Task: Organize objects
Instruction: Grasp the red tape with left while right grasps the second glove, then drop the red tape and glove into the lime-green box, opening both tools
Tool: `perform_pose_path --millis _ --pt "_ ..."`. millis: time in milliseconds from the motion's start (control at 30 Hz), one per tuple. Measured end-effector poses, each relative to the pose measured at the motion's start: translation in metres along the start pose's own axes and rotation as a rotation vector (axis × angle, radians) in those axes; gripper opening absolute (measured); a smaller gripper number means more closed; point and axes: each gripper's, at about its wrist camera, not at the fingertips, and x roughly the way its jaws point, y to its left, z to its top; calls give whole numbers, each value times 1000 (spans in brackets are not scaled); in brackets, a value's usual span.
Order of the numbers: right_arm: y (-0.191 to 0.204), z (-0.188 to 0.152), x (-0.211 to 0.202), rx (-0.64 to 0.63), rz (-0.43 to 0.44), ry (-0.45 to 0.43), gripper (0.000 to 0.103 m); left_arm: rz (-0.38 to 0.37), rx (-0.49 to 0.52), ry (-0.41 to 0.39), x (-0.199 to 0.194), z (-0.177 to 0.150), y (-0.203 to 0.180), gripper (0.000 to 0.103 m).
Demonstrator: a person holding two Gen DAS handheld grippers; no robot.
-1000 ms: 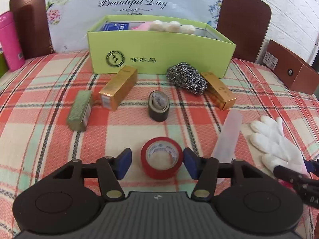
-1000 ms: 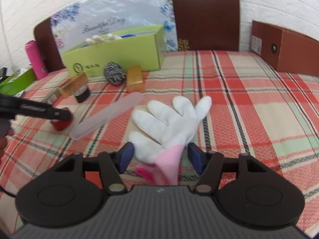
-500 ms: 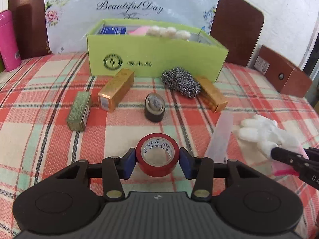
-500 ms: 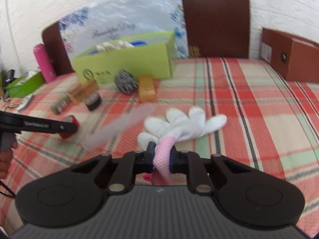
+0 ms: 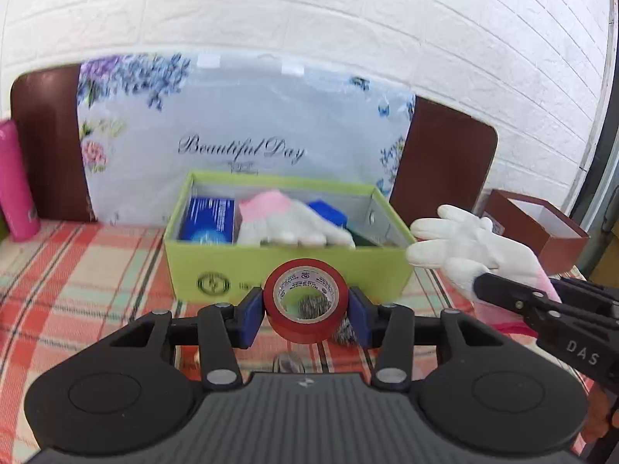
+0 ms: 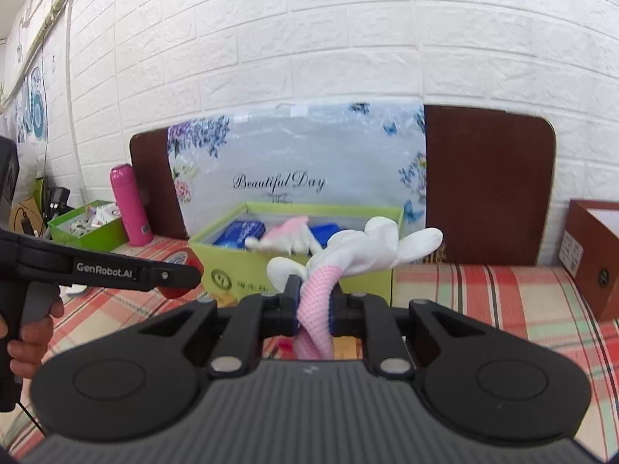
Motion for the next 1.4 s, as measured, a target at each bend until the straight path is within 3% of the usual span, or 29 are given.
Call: perform_pose_path --millis 300,533,567,633,667,733,767,867,933,967,1167,1233,1300,1400 --pt "-17 37 78 -54 16 -31 13 38 22 -34 41 51 3 49" --pt "-32 34 143 -89 -3 9 15 61 31 -14 85 70 11 49" --pt "-33 30 152 -95 -15 14 17 65 31 -8 93 70 12 49" --pt "-37 22 169 -109 -50 52 48 75 27 5 109 69 17 50" --pt "-39 18 174 -113 -82 71 68 92 22 8 117 66 19 53" --pt "-41 12 172 -121 -114 48 74 128 13 16 127 59 24 75" --pt "-42 9 169 -121 -120 33 76 143 10 13 130 56 26 77" --pt "-45 6 157 -94 -131 -16 74 158 -15 11 135 51 34 78" --pt "-44 7 156 -97 -122 -10 45 161 -37 28 139 50 38 78" --pt "-42 9 160 -110 -115 11 22 164 -45 36 140 50 39 78" --pt "-39 8 190 -105 -103 157 19 180 -28 30 129 48 36 82" --pt "-40 10 179 -90 -97 135 26 184 -21 28 120 47 34 82" --pt "-39 14 157 -72 -87 74 67 181 -25 12 107 46 33 84" --pt "-33 19 116 -75 -124 -40 96 189 -32 12 88 45 26 90"
